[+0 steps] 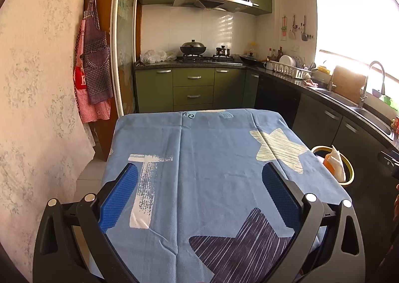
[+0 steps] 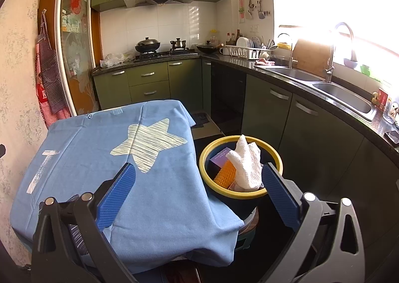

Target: Collect trash

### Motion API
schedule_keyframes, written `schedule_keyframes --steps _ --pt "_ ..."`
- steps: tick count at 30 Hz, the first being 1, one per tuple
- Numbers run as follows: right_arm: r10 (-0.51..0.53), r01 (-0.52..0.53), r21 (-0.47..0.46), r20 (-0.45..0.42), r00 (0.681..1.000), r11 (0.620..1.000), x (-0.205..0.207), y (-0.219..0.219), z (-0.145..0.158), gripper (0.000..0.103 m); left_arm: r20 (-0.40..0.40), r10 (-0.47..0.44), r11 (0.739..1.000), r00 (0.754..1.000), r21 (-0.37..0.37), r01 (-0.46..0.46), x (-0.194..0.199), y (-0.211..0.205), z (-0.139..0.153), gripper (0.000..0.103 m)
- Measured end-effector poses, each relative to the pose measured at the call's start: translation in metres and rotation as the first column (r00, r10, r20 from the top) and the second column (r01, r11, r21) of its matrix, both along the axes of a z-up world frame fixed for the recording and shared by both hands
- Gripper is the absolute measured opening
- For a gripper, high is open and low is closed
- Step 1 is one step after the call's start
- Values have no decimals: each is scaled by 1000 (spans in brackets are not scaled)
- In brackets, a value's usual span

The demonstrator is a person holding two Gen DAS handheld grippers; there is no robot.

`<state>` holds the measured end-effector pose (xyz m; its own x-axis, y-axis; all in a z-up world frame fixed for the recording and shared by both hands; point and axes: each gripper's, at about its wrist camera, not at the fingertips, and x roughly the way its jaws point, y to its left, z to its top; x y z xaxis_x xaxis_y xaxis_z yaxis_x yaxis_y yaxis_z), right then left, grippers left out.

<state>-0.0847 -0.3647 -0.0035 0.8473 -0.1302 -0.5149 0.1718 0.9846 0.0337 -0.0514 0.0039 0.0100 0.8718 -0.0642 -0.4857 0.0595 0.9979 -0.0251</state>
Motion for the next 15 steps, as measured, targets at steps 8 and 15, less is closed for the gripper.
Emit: schedule_keyframes --steps 8,15 --pt "0 0 3 -3 1000 1000 0 -2 -3 96 -6 -4 1000 1000 1 4 2 -1 -2 98" --pt "-1 1 5 -5 1000 1000 1 -3 -4 96 -9 -8 1000 1000 0 8 2 -4 -5 98"
